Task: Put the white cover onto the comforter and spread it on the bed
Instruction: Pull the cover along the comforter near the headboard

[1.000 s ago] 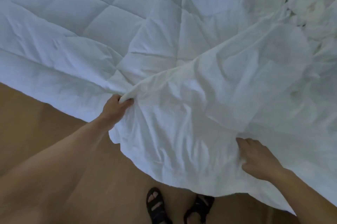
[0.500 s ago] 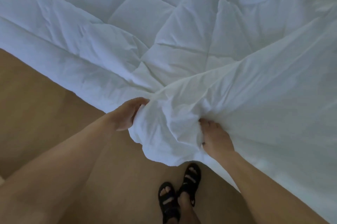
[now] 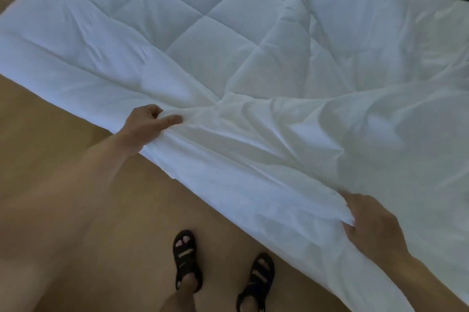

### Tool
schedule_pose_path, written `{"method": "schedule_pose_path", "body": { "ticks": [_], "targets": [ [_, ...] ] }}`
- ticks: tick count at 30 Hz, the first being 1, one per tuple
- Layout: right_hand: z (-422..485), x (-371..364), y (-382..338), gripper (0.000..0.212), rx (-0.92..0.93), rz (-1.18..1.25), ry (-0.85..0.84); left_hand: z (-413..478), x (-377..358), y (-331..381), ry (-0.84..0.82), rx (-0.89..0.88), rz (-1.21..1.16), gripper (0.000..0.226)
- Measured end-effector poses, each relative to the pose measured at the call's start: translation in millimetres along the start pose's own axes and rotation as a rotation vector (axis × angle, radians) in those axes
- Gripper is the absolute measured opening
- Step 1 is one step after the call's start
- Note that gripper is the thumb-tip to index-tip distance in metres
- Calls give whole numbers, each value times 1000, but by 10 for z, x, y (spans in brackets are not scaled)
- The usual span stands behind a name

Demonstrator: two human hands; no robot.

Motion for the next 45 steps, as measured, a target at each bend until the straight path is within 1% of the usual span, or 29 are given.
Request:
{"method": "schedule_pose_path", "body": {
  "ticks": [2,3,5,6,8,9,11,13,14,15,16,17,18,19,20,22,24,25,27,29,31,32,34,35,38,39,40,43,45],
  "targets": [
    [-85,-175,12,71,-94,-36,-63,111,41,-115,-28,40,-57,40],
    [-118,-299,-1,60,-127,-46,-100,163,39,-159,-66,57,-108,42],
    [-108,-517,-99,41,-151,-20,-162,238,-40,-218,-214,122,-276,50],
    [-59,-604,-196,47,-166,-1,-193,258,-115,-243,-297,182,-388,48],
    [103,-789,-523,81,-170,0,-240,291,-258,-278,-455,287,-523,36],
    [217,-875,-757,97,-144,-8,-242,329,-319,-297,-526,308,-542,35],
    [452,-1109,-1189,117,-106,-43,-245,405,-392,-351,-669,340,-531,40],
    [639,-1414,-1399,133,-134,-109,-284,442,-380,-384,-903,346,-451,49],
    [728,-1543,-1438,136,-181,-124,-338,470,-362,-400,-1025,314,-370,52],
    [802,-1624,-1471,131,-227,-120,-376,505,-353,-422,-1133,253,-256,55],
    [855,-1653,-1488,118,-257,-101,-390,534,-340,-430,-1197,186,-129,55],
    [894,-1632,-1493,98,-264,-72,-376,577,-333,-436,-1185,138,-24,52],
    [930,-1570,-1493,77,-253,-43,-338,649,-327,-441,-1076,112,29,45],
    [950,-1484,-1473,60,-242,-11,-284,744,-317,-457,-895,90,23,37],
    [950,-1362,-1430,51,-233,17,-223,814,-289,-447,-713,61,-12,28],
    [959,-994,-1337,43,-184,37,-90,935,-143,-399,-447,-1,-58,13],
    [969,-585,-1255,27,-135,18,15,1071,89,-308,-285,-59,-53,15],
    [972,-405,-1224,26,-115,-1,62,1169,227,-255,-214,-87,-42,21],
    [1002,-244,-1133,41,-92,-36,124,1376,496,-151,-106,-109,16,32],
    [1020,-354,-1077,45,-164,-12,102,1521,623,-117,-72,-85,78,38],
    [949,-665,-1097,44,-261,63,-49,1529,553,-188,-135,-14,20,36],
    [886,-849,-1093,49,-284,93,-134,1478,461,-244,-189,29,-22,33],
    [745,-1172,-1088,64,-352,156,-395,1350,250,-425,-290,95,14,31],
    [695,-1260,-1099,75,-404,196,-519,1279,165,-507,-314,111,68,36],
    [904,-1205,-1250,104,-589,300,-771,1202,130,-533,-252,124,205,46],
    [1050,-1141,-1348,106,-600,324,-796,1223,173,-473,-218,113,240,46],
    [1219,-1067,-1450,104,-587,330,-761,1252,234,-396,-185,85,271,46],
    [1733,-780,-1888,99,-468,279,-550,1280,524,-111,-105,-21,290,44],
    [2039,-634,-2259,93,-376,223,-526,1224,781,16,-99,-74,301,48]
  ]
}}
Point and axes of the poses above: each hand's wrist, its own z-axis towards the middle knuckle, its own x-axis out of the back of the hand, y = z × x, the point moved 2 cm from there along z, towards the middle knuckle, and after that the axes turned 12 degrees about z, right-handed, at the moved point
